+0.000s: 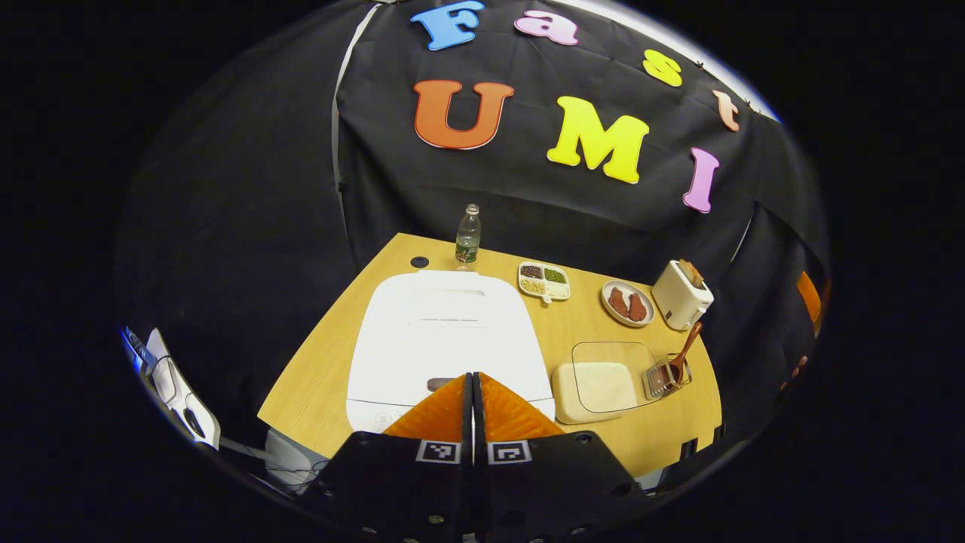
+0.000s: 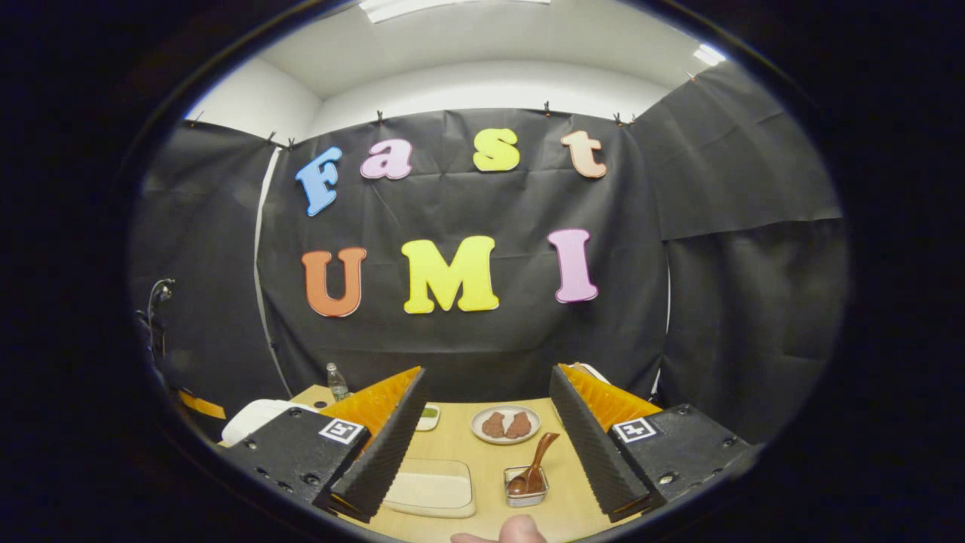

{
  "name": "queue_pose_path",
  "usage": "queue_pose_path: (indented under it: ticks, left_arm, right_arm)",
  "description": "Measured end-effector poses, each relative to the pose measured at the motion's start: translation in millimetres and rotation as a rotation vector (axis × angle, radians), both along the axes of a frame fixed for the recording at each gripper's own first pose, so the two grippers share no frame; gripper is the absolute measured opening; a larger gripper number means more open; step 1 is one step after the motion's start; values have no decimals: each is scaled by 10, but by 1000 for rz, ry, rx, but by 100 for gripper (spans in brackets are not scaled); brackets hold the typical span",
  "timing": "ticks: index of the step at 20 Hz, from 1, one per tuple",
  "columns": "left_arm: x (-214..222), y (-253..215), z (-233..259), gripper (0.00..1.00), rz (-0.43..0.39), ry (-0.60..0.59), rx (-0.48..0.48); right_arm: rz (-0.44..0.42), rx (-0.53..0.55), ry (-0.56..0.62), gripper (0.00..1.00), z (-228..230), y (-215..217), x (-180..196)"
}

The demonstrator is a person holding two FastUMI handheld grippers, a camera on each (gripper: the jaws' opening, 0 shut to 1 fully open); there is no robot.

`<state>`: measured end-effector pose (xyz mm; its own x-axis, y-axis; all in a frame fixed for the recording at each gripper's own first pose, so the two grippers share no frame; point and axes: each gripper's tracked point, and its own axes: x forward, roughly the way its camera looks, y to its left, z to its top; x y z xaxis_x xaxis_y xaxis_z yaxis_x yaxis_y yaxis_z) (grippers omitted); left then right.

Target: Close the left gripper, press the button to open the rice cooker; take a wooden spoon from the chopstick holder with the right hand, scoop a spoonful of rice and pour it into the rice cooker, then put the wooden spoon back into the chopstick holder.

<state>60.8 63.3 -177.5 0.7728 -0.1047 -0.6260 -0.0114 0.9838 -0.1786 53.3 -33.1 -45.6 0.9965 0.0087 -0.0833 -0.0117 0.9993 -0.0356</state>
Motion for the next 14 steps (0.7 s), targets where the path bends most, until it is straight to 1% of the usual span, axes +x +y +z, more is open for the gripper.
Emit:
queue_pose_path:
  ticks: [2, 4, 8, 14]
  left_arm:
    - [124, 12, -177, 0, -6, 54, -34]
    - [192, 34, -350, 0, -8, 100, -48]
    - [315, 16, -570, 0, 3, 156, -74]
    - [320, -50, -753, 0, -19, 195, -54]
  right_arm:
    - [-7, -17, 17, 100, -73, -28, 43]
    - [-12, -30, 35, 100, -136, -44, 86]
    - [-33, -43, 52, 100, -188, -122, 172]
    - [-43, -34, 71, 100, -264, -129, 247]
